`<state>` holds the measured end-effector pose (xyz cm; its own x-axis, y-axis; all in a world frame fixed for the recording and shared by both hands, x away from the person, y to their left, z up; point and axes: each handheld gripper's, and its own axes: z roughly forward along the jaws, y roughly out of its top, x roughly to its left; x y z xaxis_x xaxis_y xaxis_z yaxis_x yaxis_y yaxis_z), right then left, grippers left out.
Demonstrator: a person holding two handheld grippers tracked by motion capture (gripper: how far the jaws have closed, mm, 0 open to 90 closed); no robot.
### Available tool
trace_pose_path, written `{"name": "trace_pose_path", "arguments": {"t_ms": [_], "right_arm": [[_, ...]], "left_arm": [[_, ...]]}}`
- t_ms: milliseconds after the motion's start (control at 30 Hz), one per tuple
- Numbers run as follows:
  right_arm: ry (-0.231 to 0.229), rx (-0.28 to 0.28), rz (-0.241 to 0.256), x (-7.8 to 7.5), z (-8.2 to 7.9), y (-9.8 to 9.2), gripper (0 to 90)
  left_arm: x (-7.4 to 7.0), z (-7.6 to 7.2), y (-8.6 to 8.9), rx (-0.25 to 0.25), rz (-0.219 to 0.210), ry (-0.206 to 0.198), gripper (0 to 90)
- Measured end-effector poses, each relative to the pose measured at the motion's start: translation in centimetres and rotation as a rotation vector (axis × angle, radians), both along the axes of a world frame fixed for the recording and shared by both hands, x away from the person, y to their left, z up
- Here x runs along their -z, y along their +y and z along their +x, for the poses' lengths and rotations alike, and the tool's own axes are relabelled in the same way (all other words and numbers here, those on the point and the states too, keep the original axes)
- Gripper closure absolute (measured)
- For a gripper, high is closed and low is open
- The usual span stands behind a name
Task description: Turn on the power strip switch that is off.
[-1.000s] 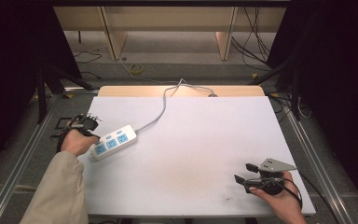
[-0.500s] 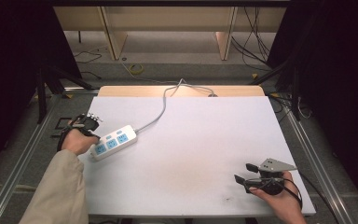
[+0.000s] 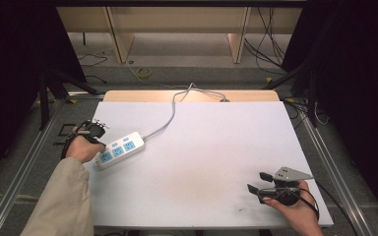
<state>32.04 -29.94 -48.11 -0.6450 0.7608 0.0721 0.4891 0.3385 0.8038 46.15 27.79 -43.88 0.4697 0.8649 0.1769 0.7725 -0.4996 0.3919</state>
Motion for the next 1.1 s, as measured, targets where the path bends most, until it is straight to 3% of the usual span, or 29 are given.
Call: {"name": "trace_pose_path", "arguments": {"t_ms": [167,233,267,900,1100], "right_arm": [[0.001,0.000,-0.001,0.00,0.00,0.01,32.6],[-0.001,0.000,0.000,0.01,0.00,0.02,32.6],[0.000,0.000,0.000,0.01,-0.01,0.02,32.6],[0.000,0.000,-0.002,0.01,-0.01,0.04,32.6],[-0.001,0.000,-0.001,-0.01,-0.03,0.02,32.6]], "left_arm": [[0.02,-0.02,-0.21,0.006,0.013,0.000,89.9],[0.04,-0.01,-0.31,0.016,0.059,0.006,89.9],[0.09,-0.01,-0.34,0.014,0.062,0.004,89.9],[0.00,0.16,-0.52,0.016,0.043,0.008,89.9],[0.03,0.22,-0.69,0.018,0.061,0.012,89.9]]}}
